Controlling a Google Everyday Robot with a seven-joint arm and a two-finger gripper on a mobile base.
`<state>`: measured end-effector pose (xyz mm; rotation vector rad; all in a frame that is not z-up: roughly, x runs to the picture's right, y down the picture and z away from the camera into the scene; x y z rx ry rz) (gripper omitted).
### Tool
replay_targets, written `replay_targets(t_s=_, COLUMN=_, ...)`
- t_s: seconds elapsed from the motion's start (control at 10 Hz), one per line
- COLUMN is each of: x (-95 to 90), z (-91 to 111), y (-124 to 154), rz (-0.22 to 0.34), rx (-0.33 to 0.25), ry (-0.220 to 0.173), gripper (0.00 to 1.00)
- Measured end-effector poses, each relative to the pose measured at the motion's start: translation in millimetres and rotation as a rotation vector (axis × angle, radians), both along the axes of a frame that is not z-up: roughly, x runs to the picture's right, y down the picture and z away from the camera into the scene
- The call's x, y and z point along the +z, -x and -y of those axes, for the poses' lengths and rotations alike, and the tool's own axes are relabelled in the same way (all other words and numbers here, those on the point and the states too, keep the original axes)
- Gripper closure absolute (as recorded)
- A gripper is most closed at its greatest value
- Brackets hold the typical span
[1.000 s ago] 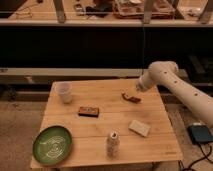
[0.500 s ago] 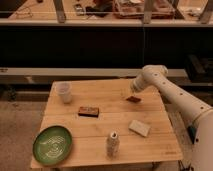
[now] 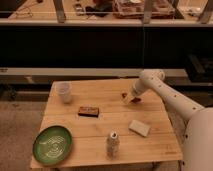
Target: Drag the pepper across the table
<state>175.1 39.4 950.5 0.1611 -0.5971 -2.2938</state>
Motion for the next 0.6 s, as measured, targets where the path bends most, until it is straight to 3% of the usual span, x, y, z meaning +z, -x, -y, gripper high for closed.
replay_targets(t_s=0.3, x=8.1, z=-6.6, y=-0.2, rz=-0.005, rx=-0.016, ry=0.002, gripper=0.28)
replay_targets(t_s=0.6, x=11.0, z=-10.6, y=3.4, rz=0.001, rx=-0.03, ry=-0.002, gripper=0.47)
